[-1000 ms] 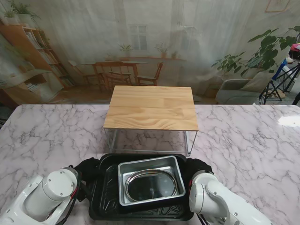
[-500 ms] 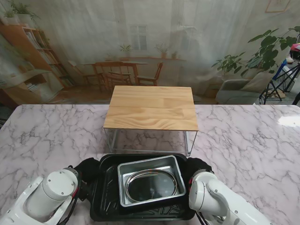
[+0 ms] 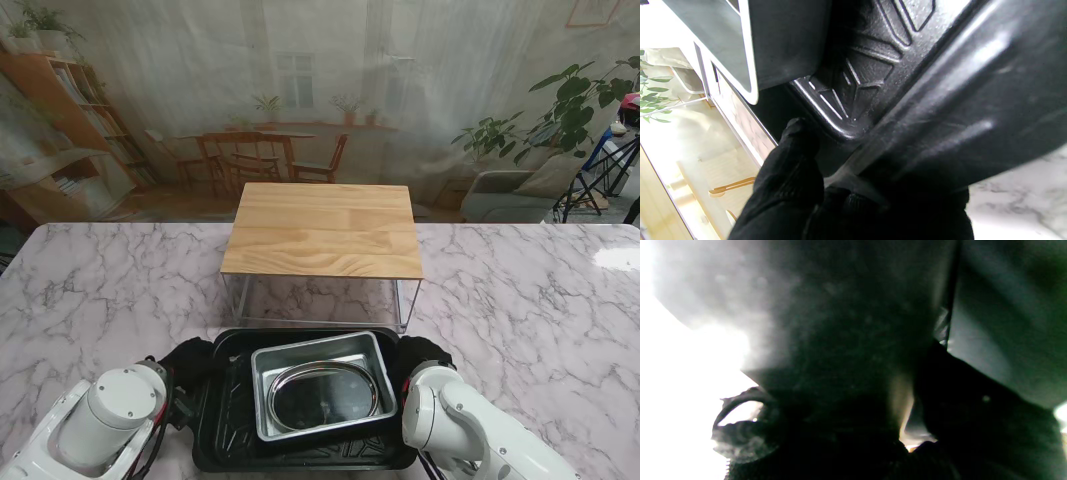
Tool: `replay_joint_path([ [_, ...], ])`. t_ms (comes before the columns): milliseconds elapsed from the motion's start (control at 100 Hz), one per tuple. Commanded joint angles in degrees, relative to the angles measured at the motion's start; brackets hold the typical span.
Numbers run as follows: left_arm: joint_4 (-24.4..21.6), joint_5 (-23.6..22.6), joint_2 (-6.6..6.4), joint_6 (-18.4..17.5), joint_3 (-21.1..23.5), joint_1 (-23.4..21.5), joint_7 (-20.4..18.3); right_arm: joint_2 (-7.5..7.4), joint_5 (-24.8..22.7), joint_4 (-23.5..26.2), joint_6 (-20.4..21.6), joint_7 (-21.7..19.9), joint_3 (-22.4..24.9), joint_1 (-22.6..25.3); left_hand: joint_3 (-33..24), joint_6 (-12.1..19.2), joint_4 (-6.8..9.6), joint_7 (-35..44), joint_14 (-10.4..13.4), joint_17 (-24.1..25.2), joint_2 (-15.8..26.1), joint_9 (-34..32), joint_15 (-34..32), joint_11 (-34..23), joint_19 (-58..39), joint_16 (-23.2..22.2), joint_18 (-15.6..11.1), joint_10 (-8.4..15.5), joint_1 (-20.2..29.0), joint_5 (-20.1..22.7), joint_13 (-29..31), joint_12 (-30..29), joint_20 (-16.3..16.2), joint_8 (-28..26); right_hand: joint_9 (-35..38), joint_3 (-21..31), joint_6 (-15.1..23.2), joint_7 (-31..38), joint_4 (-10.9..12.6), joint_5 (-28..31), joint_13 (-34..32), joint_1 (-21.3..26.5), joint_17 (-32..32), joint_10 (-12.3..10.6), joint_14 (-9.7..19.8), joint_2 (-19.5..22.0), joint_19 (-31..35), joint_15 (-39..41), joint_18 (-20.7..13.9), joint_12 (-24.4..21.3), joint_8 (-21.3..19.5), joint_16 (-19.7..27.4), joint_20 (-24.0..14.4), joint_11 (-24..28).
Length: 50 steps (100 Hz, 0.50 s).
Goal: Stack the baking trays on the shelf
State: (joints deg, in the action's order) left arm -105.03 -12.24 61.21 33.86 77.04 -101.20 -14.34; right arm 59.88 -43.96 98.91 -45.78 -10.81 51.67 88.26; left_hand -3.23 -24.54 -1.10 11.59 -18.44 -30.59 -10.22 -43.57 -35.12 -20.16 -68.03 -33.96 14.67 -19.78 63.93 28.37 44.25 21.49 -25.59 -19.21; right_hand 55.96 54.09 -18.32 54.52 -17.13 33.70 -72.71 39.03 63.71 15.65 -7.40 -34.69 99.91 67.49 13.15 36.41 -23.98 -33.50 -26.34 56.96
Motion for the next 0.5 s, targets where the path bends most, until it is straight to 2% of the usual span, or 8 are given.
replay_joint_path([
  [0,-0.57,-0.09,0.46,-1.31,-1.54,-0.46,-3.20,0.55,0.41,-0.60,0.23,-1.10,-1.29,0.80,0.41,12.77,1.69,-0.49,-3.51,-0.07,0.39,0.91,-0.60,0.40,-1.13,0.36,-2.26,-0.33,3.08,1.79,-0.33,-0.81,-1.33,0.55,0.52,15.38,14.37,-0.78,3.45,3.69,-2.07,12.88,2.60,-0.38,-3.23,3.55,5.15,2.80,-5.85,0.01,0.43,0.54,-0.34,-0.28],
  [90,-0.29,-1.40,0.02,-1.13,-1.85,-0.06,-4.48,0.51,0.45,-0.66,0.12,-1.22,-1.49,0.68,-3.52,14.51,4.06,0.05,-2.17,-1.10,-0.39,0.62,-0.38,-0.07,-0.39,0.83,-3.75,1.07,9.27,2.90,0.31,-0.61,-1.09,-0.05,0.57,15.35,14.45,-0.73,3.53,3.77,-2.10,12.96,2.61,-0.33,-3.27,3.54,5.11,2.69,-5.73,-0.01,0.49,0.62,-0.31,-0.25],
  [120,-0.13,-1.84,-0.03,-0.95,-2.09,0.11,-4.52,0.49,0.50,-0.66,0.06,-1.28,-1.57,0.63,-9.27,15.60,3.35,0.47,-1.60,-1.38,-2.11,0.14,-0.39,0.33,-0.18,1.03,-4.14,1.57,9.55,3.22,0.56,1.82,-0.95,-0.47,0.61,15.34,14.56,-0.70,3.53,3.83,-2.11,12.94,2.61,-0.32,-3.23,3.48,5.10,2.67,-5.71,0.01,0.49,0.63,-0.30,-0.20],
  [150,0.10,-2.47,-0.12,-0.75,-2.40,0.35,-4.65,0.46,0.55,-0.67,0.02,-1.36,-1.67,0.57,-15.46,16.32,1.04,1.16,-1.02,-1.97,-3.73,-0.74,-0.28,1.27,0.02,1.21,-4.66,2.26,9.23,3.67,1.02,4.16,-0.55,-0.83,0.66,15.38,14.58,-0.68,3.56,3.89,-2.13,13.00,2.62,-0.30,-3.18,3.44,5.10,2.68,-5.69,0.04,0.49,0.63,-0.30,-0.15],
  [200,0.49,-3.07,-0.22,-0.22,-2.87,0.74,-4.82,0.44,0.65,-0.72,-0.04,-1.45,-1.82,0.45,-21.26,17.57,-0.41,2.36,-0.53,-2.79,-4.20,-1.49,-0.17,1.53,0.29,1.33,-5.20,2.89,9.62,4.60,1.70,4.34,-0.03,-1.32,0.79,15.57,14.65,-0.66,3.62,4.07,-2.18,13.13,2.62,-0.20,-2.99,3.20,5.10,2.76,-5.67,0.13,0.50,0.61,-0.29,-0.01],
  [290,0.85,-3.33,-0.32,0.86,-3.52,1.21,-4.99,0.46,1.13,-0.81,-0.17,-1.50,-2.04,0.26,-25.73,18.65,-1.65,4.70,-0.76,-2.98,-2.14,-1.89,0.04,1.08,0.31,1.32,-4.88,3.20,9.99,6.70,1.92,3.17,0.19,-2.28,1.07,16.26,14.48,-0.96,3.62,4.13,-2.21,13.32,2.69,0.08,-2.67,2.49,5.26,3.18,-5.93,0.38,0.59,0.46,-0.34,0.41],
  [360,0.89,-3.17,-0.17,1.10,-3.71,1.23,-4.52,0.47,1.87,-0.63,-0.13,-1.55,-1.94,0.28,-27.39,17.75,-1.81,7.31,-1.20,-3.13,-0.79,-2.56,-0.40,-0.03,0.08,0.82,-4.35,3.44,10.04,9.95,2.05,2.04,0.19,-3.49,1.39,17.24,15.03,-2.00,3.37,4.45,-2.19,13.33,2.72,0.27,-2.43,1.84,5.53,3.60,-6.39,0.61,0.60,0.31,-0.51,0.78],
  [490,-0.36,-1.31,0.53,0.82,-2.95,0.41,-2.52,0.65,2.81,0.79,0.86,-1.38,-0.60,1.42,-30.43,12.62,-1.96,12.24,-2.22,-3.65,-1.01,-4.23,-1.80,-1.19,-1.31,-0.28,-2.92,3.16,10.04,19.08,2.59,2.18,-0.32,-5.95,1.72,18.02,15.87,-2.42,3.06,6.21,-2.23,13.53,2.84,0.30,-2.20,1.06,5.88,4.10,-6.73,1.06,0.15,0.11,-0.74,1.02],
])
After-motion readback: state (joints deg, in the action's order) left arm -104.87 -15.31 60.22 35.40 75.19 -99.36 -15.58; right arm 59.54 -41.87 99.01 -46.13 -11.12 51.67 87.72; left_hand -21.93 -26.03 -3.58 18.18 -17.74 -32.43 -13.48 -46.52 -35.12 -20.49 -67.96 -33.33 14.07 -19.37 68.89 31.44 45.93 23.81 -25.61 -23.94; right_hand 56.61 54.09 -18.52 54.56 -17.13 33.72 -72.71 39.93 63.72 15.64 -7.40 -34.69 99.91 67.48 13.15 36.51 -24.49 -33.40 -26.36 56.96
